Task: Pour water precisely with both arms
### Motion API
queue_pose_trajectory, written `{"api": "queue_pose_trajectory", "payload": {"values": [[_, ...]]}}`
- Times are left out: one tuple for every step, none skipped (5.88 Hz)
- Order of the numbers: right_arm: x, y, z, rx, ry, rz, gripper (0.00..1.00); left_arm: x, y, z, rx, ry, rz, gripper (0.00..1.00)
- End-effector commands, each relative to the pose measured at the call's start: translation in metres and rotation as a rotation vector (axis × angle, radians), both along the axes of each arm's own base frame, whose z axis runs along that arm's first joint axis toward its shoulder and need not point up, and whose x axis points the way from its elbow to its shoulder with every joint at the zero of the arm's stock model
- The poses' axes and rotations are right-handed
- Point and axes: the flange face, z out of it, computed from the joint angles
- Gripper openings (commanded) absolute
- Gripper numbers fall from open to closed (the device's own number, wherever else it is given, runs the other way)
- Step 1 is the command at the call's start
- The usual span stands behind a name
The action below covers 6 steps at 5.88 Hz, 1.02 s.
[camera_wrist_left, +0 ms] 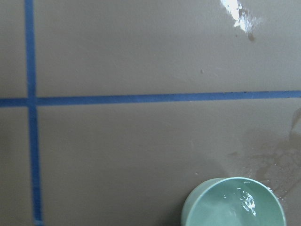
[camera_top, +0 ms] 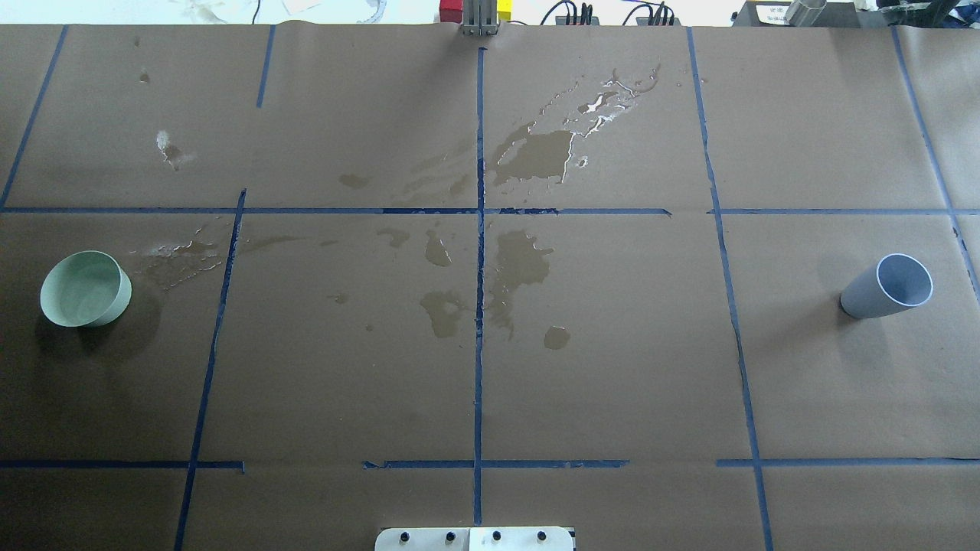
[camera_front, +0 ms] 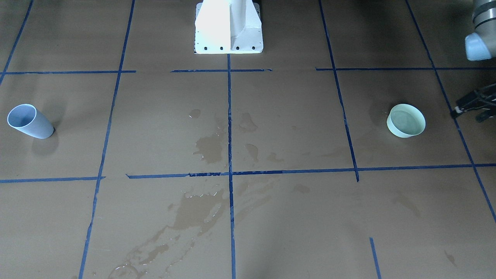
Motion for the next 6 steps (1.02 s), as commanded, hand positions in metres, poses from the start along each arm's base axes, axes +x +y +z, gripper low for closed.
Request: {"api": "queue_pose_trajectory", "payload": {"values": [[0.000, 0.001, 0.001, -0.005, 0.024, 0.000, 1.00, -0.073, 0.008, -0.020, -0.035, -0.102, -0.017, 1.00], [-0.001, 0.001, 0.003, -0.011, 0.022, -0.001, 1.00, -0.084, 0.018, -0.051, -0.076, -0.110, -0.036, 1.00], [-0.001, 0.002, 0.005, -0.019, 0.025, -0.003, 1.00, -0.088, 0.033, -0.062, -0.083, -0.119, 0.041, 1.00], [-0.010, 0.004, 0.009, -0.029, 0.025, -0.022, 1.00, -0.092, 0.052, -0.059, -0.133, -0.111, 0.103, 1.00], [-0.023, 0.001, 0.009, -0.079, 0.024, -0.052, 1.00, -0.093, 0.059, -0.053, -0.152, -0.106, 0.104, 1.00], [-0.022, 0.009, 0.007, -0.081, 0.021, -0.051, 1.00, -0.094, 0.077, -0.036, -0.177, -0.101, 0.106, 1.00]]}}
